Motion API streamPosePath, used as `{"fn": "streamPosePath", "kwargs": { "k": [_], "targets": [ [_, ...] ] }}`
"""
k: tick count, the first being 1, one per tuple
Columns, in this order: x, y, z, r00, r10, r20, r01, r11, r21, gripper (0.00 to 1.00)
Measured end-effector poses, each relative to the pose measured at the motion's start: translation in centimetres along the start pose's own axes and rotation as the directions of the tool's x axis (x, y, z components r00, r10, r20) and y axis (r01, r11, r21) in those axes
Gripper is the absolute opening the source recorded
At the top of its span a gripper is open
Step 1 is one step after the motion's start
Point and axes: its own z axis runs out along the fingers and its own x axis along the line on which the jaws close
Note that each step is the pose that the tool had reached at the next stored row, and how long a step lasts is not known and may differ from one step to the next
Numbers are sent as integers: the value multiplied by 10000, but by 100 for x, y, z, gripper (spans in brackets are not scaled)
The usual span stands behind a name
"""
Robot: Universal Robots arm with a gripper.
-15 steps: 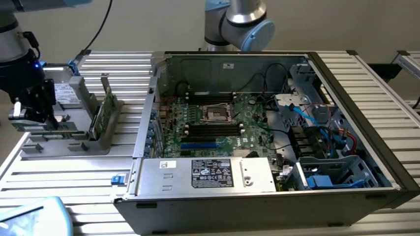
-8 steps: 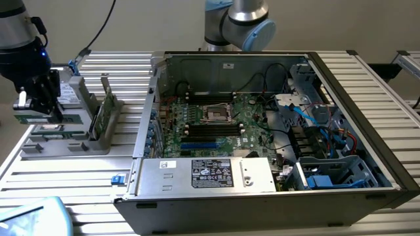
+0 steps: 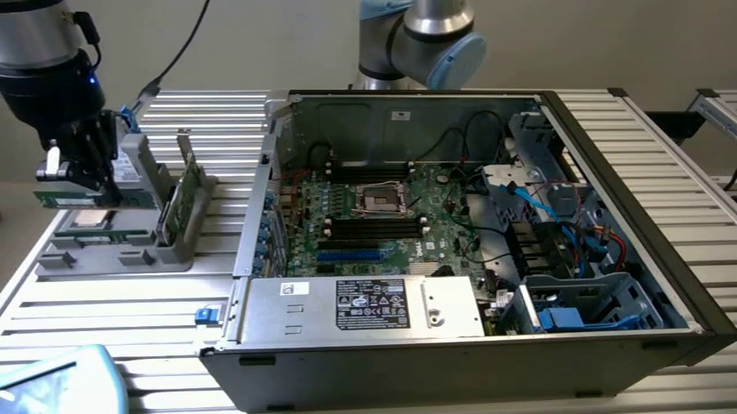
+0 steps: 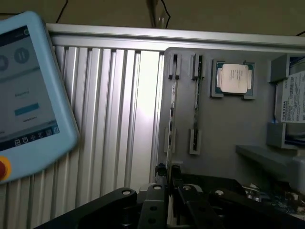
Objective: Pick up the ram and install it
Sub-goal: 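Pick up the ram and move it above insertion slot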
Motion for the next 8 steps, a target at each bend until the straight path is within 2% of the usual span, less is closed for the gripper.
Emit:
{"fn": "streamPosePath", "kwargs": {
  "k": [4, 8],
  "targets": [
    [16, -130, -97, 10000, -16, 3, 16, 10000, -62, 14],
    [33, -260, -209, 10000, -37, 4, 37, 9999, -99, 14]
  ]
}}
